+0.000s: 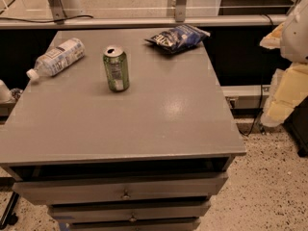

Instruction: Pick green can

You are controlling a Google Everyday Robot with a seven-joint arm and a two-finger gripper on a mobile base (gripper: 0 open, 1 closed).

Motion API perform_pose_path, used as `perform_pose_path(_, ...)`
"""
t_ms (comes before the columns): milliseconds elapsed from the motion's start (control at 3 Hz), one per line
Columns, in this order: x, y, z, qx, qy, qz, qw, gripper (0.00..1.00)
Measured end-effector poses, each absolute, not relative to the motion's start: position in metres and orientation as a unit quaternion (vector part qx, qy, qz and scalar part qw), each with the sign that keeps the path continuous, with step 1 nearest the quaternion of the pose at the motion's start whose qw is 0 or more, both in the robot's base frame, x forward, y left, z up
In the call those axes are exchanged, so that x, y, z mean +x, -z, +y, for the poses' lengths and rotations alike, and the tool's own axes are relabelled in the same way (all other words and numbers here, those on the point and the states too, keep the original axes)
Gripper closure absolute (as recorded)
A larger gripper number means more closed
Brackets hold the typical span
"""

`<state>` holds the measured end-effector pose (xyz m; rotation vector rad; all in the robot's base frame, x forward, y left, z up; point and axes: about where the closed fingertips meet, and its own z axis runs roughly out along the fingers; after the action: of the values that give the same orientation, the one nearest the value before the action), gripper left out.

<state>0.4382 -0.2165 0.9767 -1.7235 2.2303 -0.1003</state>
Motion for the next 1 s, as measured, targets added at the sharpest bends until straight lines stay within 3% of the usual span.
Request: perform_pose_path(1000,0.459,-0.948,-0.197,-0.615,0.002,0.765,0.192,0.0)
